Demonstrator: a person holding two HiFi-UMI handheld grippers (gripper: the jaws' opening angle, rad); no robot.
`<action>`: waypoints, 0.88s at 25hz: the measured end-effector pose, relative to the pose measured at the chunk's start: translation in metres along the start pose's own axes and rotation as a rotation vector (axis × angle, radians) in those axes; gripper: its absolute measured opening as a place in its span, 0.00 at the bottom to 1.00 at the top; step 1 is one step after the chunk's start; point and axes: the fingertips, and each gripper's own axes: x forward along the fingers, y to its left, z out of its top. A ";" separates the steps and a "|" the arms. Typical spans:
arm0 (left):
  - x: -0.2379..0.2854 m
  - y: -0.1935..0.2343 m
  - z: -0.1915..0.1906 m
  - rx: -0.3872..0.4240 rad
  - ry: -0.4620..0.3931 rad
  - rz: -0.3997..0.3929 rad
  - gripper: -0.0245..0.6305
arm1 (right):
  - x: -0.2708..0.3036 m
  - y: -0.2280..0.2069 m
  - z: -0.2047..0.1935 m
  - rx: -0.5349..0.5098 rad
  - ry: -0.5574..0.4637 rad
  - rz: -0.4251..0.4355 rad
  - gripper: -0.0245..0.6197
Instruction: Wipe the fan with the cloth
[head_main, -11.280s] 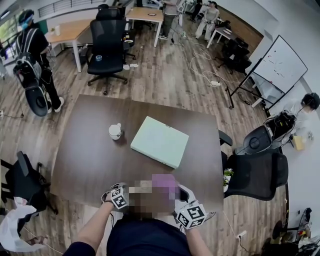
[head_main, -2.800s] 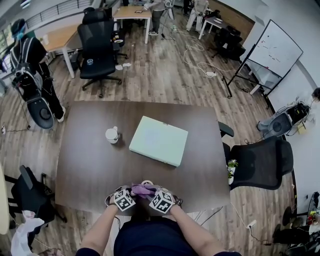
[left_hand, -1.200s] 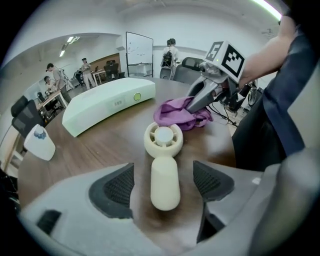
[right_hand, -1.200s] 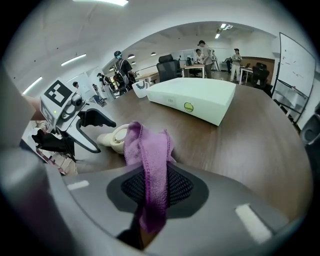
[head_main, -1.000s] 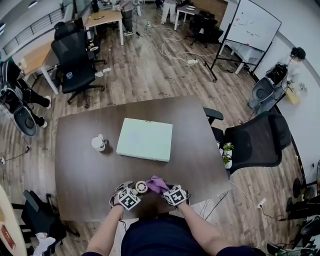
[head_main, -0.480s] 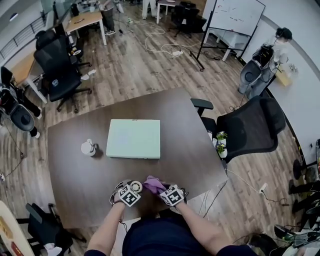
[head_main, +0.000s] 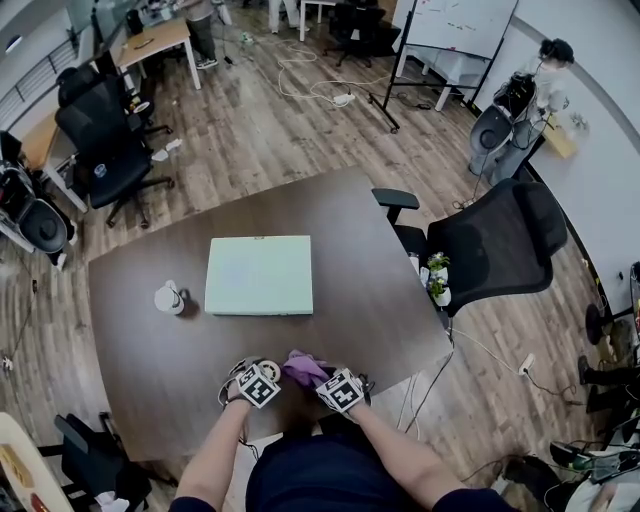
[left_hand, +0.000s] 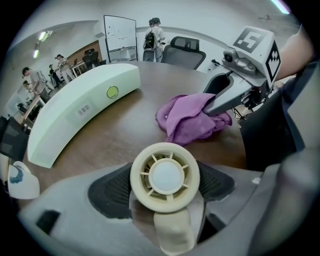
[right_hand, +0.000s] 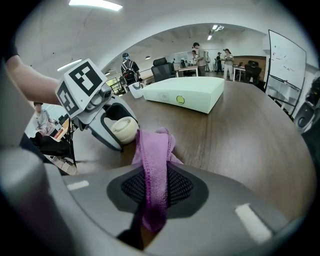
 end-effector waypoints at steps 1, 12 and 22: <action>0.000 0.001 0.001 0.002 -0.008 0.000 0.62 | 0.000 0.000 0.000 0.002 -0.002 0.001 0.17; -0.006 0.006 -0.003 -0.012 -0.077 0.028 0.62 | -0.006 0.013 0.016 0.021 -0.038 0.050 0.17; -0.049 0.002 0.041 0.025 -0.249 0.082 0.62 | -0.037 0.061 0.079 -0.175 -0.169 0.187 0.16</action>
